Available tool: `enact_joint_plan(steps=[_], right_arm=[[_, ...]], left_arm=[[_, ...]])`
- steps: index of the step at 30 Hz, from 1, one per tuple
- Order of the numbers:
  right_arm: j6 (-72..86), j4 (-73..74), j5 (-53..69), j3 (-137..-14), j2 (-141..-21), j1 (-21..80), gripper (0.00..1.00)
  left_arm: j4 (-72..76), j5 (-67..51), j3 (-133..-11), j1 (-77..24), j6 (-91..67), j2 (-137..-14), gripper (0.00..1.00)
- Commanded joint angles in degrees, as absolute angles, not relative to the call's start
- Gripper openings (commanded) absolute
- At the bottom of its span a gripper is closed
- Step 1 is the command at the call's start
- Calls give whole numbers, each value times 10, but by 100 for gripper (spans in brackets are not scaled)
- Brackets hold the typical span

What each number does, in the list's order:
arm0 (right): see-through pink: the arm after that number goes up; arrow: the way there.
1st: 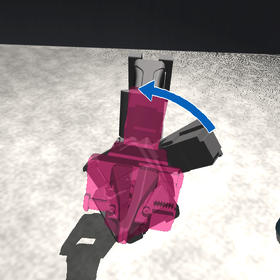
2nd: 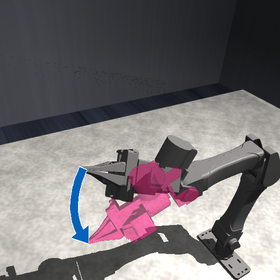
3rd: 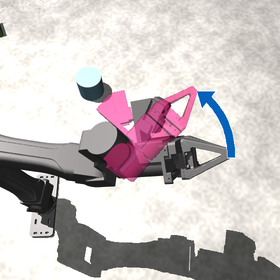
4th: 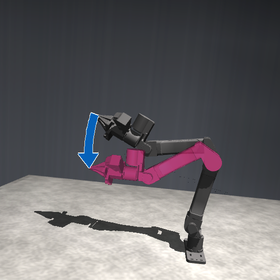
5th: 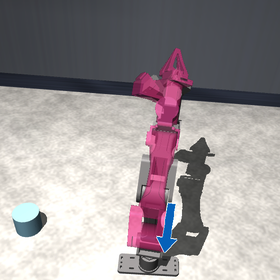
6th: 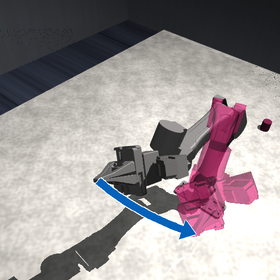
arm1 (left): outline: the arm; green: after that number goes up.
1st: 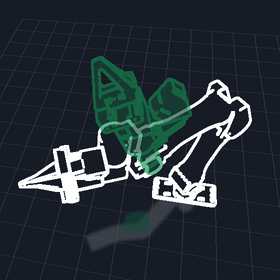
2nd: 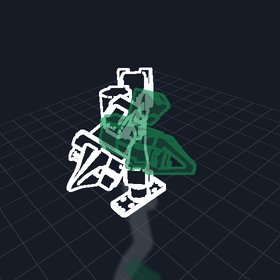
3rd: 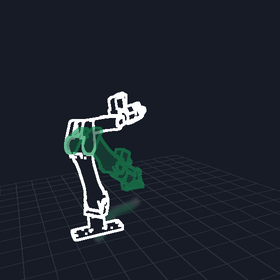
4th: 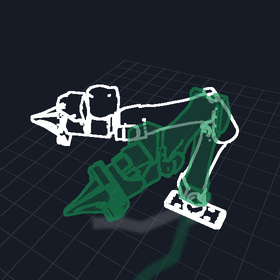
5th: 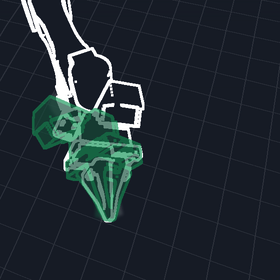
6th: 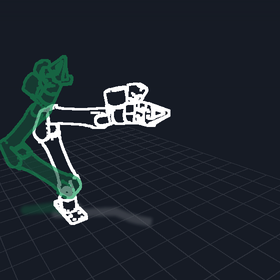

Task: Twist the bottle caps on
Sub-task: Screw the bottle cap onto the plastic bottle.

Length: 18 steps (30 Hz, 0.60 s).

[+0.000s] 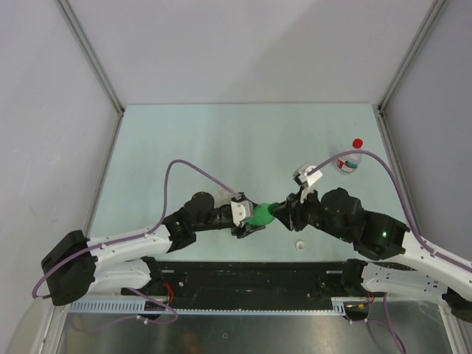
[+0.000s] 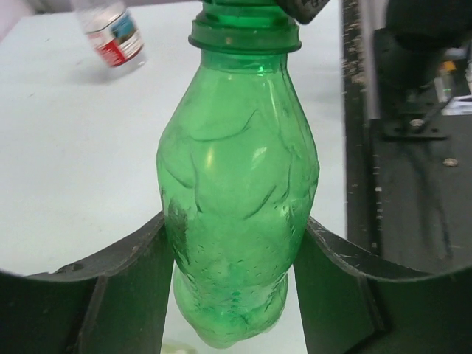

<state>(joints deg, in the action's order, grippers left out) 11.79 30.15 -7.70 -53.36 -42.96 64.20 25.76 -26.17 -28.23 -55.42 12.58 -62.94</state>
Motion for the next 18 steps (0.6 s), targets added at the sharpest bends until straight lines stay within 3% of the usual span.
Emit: enact_joint_plan(steps=[1, 3, 5, 14, 18], right_arm=[[334, 358, -217, -532, -467, 664, 16], [356, 349, -241, -532, -473, 670, 12], [367, 343, -249, -531, -477, 672, 15], [393, 358, -277, -532, -462, 673, 35], [373, 349, -281, -532, -445, 673, 50]], left_arm=[[358, -104, -365, -579, 167, -656, 0], [360, -80, -377, -587, 171, -678, 0], [362, -74, -385, -591, 167, -696, 0], [372, -68, -384, -595, 157, -714, 0], [373, -73, -379, -595, 146, -719, 0]])
